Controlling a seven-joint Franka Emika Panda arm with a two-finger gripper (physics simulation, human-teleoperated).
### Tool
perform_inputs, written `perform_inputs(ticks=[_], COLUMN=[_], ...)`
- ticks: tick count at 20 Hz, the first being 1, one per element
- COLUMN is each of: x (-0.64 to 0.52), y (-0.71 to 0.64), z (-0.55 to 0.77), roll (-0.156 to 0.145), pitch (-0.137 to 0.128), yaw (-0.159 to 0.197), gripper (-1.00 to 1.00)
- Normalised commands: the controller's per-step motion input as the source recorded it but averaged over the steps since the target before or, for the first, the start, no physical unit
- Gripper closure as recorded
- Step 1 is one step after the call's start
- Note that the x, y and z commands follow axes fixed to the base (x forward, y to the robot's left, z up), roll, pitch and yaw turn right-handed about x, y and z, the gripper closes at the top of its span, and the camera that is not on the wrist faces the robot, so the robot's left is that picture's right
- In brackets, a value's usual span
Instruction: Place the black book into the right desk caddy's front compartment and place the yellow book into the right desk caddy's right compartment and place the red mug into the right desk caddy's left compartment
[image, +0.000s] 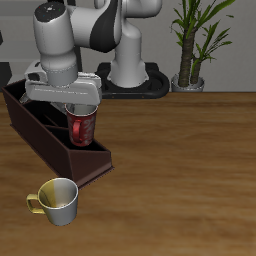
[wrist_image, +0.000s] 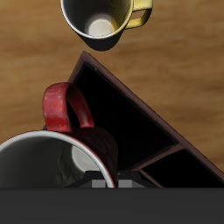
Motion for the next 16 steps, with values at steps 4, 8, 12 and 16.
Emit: perform_inputs(ticks=[4, 8, 12, 16], x=[-0.06, 0.03, 0.04, 0.03], y=[-0.26, -0.14, -0.05, 0.03], z=[0.00, -0.15, -0.24, -0.28], roll=[-0.046, -0.031, -0.012, -0.016], pitch=[-0.004, 0.022, 0.036, 0.071], yaw=[0.008, 0.006, 0.018, 0.055], gripper=[1.00, 1.00, 1.00, 1.00])
